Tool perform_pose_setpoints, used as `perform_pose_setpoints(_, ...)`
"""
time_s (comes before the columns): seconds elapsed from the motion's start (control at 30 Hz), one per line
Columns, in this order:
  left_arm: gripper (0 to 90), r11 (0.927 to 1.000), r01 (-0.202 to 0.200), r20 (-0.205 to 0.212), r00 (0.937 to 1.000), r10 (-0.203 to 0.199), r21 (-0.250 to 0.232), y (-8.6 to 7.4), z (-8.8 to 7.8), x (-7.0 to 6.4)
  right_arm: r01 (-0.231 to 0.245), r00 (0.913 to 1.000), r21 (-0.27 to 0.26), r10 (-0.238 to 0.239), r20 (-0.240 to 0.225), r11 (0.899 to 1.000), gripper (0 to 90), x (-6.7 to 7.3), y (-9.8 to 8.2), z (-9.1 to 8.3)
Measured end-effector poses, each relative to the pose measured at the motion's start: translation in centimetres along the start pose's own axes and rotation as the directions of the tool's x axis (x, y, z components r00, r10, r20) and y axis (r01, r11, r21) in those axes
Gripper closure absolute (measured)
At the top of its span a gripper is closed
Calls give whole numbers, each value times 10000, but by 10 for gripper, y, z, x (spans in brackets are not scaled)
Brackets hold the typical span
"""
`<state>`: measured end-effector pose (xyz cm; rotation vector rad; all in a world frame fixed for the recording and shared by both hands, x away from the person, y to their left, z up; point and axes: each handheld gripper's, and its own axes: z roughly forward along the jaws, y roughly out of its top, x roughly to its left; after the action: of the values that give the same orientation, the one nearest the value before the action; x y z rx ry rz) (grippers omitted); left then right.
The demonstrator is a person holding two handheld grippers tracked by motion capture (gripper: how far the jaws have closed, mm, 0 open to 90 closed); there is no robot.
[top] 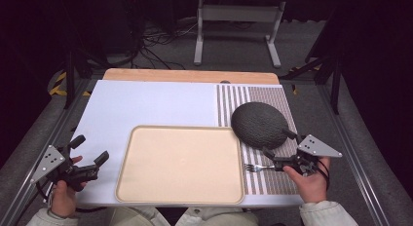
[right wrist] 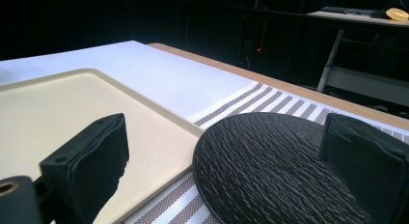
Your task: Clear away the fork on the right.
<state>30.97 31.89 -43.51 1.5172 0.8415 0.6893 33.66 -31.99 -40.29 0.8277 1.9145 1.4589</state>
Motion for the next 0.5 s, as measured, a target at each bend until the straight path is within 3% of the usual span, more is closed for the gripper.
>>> perform_pose_setpoints(0.5,0,10000,27,-7,10000,-27,38,0,0,1,520,9974,900,-473,-538,9946,50,-3,26,11)
